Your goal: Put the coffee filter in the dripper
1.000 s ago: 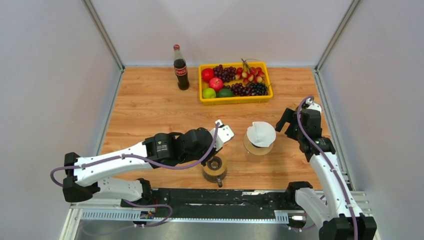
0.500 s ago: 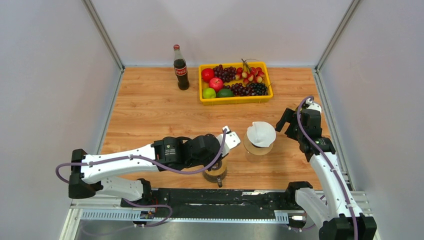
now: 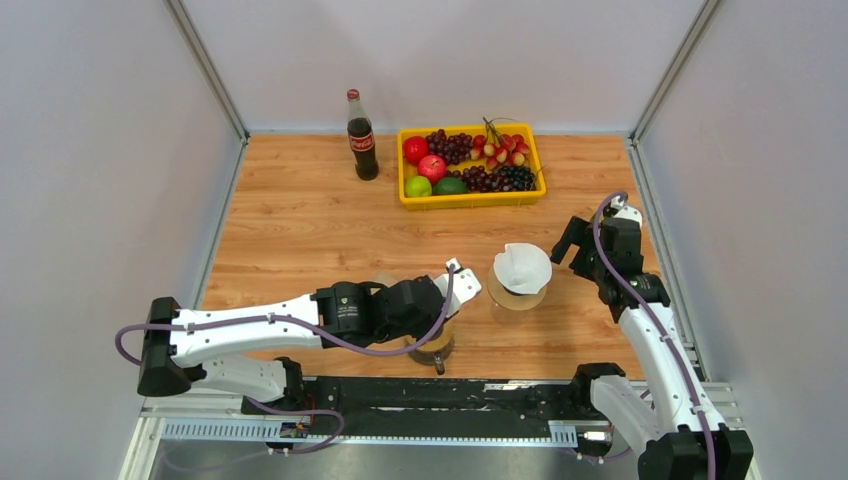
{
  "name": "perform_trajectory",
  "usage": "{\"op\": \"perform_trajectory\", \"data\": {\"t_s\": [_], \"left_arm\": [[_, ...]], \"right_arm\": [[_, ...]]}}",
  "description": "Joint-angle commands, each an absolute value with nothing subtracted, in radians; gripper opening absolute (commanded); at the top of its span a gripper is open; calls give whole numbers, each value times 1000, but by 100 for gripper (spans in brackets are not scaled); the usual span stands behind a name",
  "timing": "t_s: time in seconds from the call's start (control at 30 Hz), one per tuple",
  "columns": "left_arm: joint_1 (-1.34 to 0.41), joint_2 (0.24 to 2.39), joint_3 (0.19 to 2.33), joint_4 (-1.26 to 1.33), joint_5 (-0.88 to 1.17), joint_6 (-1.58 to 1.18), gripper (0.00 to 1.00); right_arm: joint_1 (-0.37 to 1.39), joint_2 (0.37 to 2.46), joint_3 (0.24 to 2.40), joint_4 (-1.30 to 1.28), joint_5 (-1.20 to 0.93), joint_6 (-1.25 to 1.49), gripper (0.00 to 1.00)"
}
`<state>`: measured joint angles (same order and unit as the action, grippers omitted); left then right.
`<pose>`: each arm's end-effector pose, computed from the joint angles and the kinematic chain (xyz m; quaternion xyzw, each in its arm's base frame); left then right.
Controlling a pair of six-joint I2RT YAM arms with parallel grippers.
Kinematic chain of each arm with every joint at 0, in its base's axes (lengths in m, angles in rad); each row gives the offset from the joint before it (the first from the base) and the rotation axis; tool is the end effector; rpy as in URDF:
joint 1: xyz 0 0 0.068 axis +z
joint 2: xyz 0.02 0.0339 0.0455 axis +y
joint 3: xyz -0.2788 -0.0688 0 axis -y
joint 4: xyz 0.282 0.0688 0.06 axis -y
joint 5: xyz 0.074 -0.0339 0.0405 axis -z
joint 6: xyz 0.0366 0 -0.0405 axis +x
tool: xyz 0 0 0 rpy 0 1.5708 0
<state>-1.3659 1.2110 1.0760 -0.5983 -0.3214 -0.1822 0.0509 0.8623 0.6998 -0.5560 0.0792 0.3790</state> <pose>0.0704 -0.2817 0.3232 0.4491 0.7847 -0.1760 0.3892 0.2096 0.0078 0.2661 0.1647 0.8950 0.0529 0.4112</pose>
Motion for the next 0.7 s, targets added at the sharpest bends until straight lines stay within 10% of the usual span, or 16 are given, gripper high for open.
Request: {"op": "perform_trajectory", "data": {"t_s": [0.0,0.4,0.67], "left_arm": [[-1373,1216,1085,-537,-352,-200,0],[-1416,1239,1078,-574,-338,-219,20],[-1428,1192,1074,-531,-303,-214,63]], "right_arm": [[46,858,693,-516,90,374,100],[45,851,695,-518,88,370,100],[46,838,701,-518,94,365,100]]}}
